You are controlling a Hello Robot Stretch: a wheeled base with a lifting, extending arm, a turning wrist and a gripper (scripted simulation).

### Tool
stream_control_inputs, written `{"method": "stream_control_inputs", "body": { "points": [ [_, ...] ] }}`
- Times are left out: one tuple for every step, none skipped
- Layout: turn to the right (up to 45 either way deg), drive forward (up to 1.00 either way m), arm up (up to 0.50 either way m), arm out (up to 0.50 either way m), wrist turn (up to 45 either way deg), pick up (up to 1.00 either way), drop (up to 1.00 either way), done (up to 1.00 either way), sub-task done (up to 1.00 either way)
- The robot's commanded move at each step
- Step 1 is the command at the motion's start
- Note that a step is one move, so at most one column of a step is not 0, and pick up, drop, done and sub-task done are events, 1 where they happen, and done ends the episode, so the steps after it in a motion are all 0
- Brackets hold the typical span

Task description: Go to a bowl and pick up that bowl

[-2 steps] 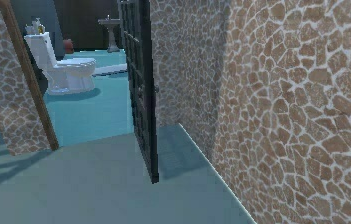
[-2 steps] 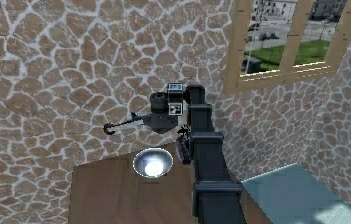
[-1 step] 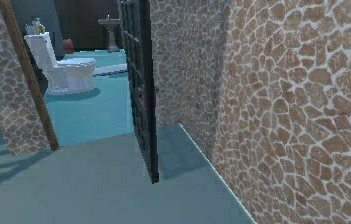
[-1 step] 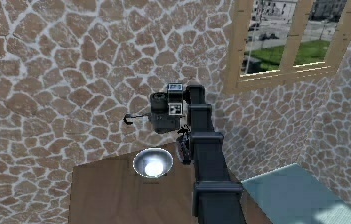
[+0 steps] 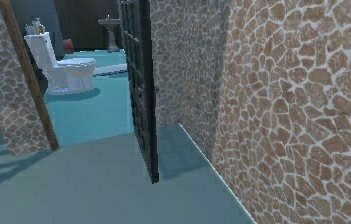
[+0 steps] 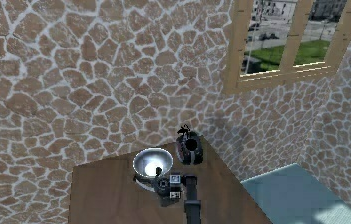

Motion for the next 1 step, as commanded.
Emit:
{"method": "stream_control_inputs", "body": {
  "points": [
    [0.0,0.00,0.00,0.00,0.0,1.00,0.00,0.00,0.00]
  ]
}}
